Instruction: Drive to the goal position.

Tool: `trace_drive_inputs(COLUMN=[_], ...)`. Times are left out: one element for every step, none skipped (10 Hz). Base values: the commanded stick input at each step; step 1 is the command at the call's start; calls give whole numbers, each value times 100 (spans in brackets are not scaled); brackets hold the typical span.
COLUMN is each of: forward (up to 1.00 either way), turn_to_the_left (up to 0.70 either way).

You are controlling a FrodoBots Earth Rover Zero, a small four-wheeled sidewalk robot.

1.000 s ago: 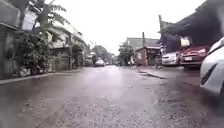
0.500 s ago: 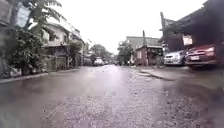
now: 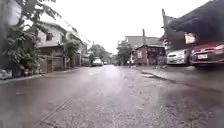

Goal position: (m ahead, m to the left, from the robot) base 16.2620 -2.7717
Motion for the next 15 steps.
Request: trace_drive_inputs(forward=[100, 100, 100, 100, 100, 100, 100, 100, 100, 100, 100, 100, 100, 100, 100], turn_to_the_left=[0, 0, 0, 0, 0, 0, 0, 0, 0, 0, 0, 0, 0, 0, 0])
